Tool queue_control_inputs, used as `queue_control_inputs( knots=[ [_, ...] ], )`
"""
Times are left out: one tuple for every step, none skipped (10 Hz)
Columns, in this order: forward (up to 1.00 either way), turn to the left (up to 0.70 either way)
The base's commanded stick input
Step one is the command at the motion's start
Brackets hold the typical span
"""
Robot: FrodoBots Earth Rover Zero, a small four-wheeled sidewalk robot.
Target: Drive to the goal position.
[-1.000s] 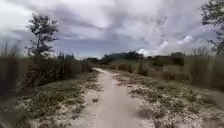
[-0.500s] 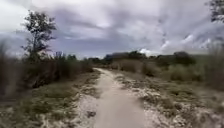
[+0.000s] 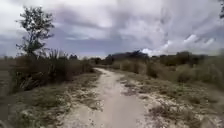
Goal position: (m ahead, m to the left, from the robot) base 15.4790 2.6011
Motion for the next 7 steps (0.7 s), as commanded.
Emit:
queue_control_inputs(
  knots=[
    [0.85, 0.0],
    [0.85, 0.0],
    [0.85, 0.0],
    [0.85, 0.0],
    [0.85, 0.0],
    [0.85, 0.0],
    [0.85, 0.0]
  ],
)
